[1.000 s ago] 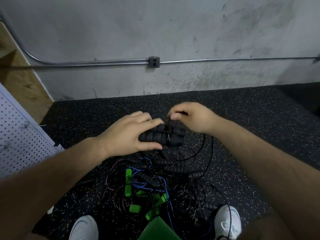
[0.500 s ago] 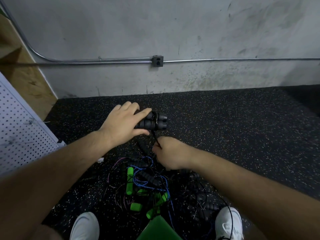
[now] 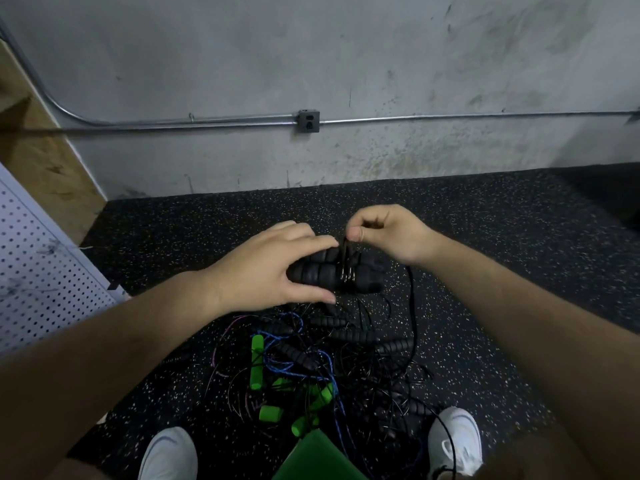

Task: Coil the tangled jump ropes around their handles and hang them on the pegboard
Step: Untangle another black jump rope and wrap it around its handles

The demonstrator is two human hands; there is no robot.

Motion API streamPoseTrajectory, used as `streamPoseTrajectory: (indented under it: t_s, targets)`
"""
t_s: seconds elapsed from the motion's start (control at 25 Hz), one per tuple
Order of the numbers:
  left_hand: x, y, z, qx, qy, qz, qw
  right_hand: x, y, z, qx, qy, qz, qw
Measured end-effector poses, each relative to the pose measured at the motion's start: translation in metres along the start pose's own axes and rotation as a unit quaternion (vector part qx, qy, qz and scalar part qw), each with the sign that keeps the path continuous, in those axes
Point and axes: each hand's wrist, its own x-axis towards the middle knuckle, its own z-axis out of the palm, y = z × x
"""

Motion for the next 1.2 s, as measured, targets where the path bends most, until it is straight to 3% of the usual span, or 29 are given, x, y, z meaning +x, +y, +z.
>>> streamPoseTrajectory:
  t_s: [0.08, 0.12, 0.28, 0.4, 0.48, 0.64, 0.76, 0.84, 1.0, 1.08, 1.12, 1.2]
  targets:
    - [-0.004, 0.005, -0.006, -0.045, -0.008, -0.032, 0.998, -0.005, 0.006, 0.011, 0.134, 0.0, 0.009, 0.991]
    - [-0.005, 0.005, -0.007, -0.057, -0.006, -0.049, 0.997, -0.009, 0.006, 0.019, 0.144, 0.001, 0.027, 0.989]
    - [-0.003, -0.012, -0.009, 0.053, 0.059, -0.083, 0.993, -0.029, 0.002, 0.068, 0.035, -0.046, 0.136, 0.989]
    - [-0.002, -0.035, -0.006, 0.141, 0.05, -0.129, 0.98, -0.032, -0.016, 0.093, -0.072, -0.083, 0.145, 0.983]
    - [-0.002, -0.042, -0.004, 0.139, 0.034, -0.148, 0.979, -0.034, -0.036, 0.089, -0.171, -0.091, 0.148, 0.97]
    - [0.002, -0.032, 0.003, 0.133, 0.004, -0.147, 0.98, -0.039, -0.077, 0.052, -0.309, -0.109, 0.106, 0.939]
    - [0.003, -0.023, 0.002, 0.115, -0.018, -0.118, 0.986, -0.029, -0.08, 0.025, -0.408, -0.047, 0.027, 0.911]
    - [0.002, -0.016, -0.001, 0.065, -0.044, -0.09, 0.993, -0.021, -0.068, 0.006, -0.364, -0.024, 0.001, 0.931]
    - [-0.002, -0.001, -0.013, -0.1, -0.092, -0.048, 0.99, -0.008, -0.026, -0.011, -0.121, -0.027, 0.027, 0.992]
    - [-0.005, 0.003, -0.02, -0.188, -0.039, -0.065, 0.979, -0.004, -0.004, -0.003, 0.025, -0.029, 0.031, 0.999]
    - [-0.005, 0.003, -0.022, -0.214, 0.011, -0.081, 0.973, -0.005, 0.001, 0.005, 0.045, -0.027, 0.045, 0.998]
    - [-0.001, 0.001, -0.022, -0.184, 0.111, -0.113, 0.97, -0.011, 0.007, 0.029, -0.021, -0.033, 0.073, 0.997]
